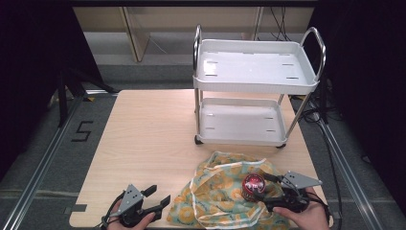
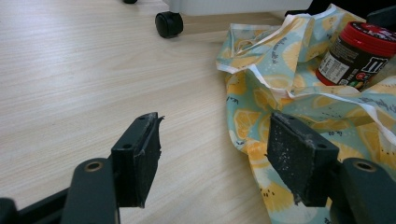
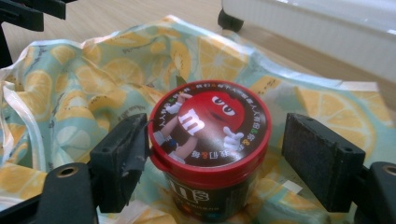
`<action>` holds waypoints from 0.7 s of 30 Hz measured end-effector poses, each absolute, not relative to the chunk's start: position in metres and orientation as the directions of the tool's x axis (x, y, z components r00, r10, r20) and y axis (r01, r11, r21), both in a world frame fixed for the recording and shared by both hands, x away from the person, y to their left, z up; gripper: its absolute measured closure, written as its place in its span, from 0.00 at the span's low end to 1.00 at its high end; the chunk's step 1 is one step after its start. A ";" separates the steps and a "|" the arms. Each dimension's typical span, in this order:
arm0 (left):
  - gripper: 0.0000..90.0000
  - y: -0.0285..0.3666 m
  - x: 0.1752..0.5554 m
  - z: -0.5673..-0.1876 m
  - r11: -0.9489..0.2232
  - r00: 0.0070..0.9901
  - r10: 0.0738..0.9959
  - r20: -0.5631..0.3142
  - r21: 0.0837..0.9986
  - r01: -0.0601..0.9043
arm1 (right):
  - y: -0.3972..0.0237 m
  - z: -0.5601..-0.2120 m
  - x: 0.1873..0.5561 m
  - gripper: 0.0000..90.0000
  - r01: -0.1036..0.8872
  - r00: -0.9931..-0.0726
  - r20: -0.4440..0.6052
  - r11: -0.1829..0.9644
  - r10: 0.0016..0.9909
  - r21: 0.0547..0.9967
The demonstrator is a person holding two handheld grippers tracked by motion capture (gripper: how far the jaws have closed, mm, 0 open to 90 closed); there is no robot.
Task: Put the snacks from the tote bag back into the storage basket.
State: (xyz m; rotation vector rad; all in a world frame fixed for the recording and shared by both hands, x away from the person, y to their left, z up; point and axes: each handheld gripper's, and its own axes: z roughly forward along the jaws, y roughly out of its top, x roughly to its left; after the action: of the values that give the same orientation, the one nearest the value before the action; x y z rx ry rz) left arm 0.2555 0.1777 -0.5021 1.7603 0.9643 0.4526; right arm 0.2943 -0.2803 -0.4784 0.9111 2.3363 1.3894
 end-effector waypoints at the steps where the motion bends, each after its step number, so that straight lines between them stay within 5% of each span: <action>1: 0.38 0.178 0.255 -0.502 -0.146 0.606 0.783 -0.139 0.907 0.396 | -0.280 -0.479 0.296 0.27 0.386 -0.771 0.088 0.353 0.631 0.852; 21: 0.38 0.174 0.254 -0.503 -0.110 0.598 0.781 -0.179 0.903 0.414 | -0.265 -0.495 0.309 0.26 0.380 -0.789 0.068 0.398 0.610 0.835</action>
State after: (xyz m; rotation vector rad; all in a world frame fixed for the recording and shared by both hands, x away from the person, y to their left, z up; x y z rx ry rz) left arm 0.2542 0.1737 -0.5034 1.7329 0.9882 0.4189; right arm 0.3092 -0.2652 -0.4951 0.8726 2.4082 1.3393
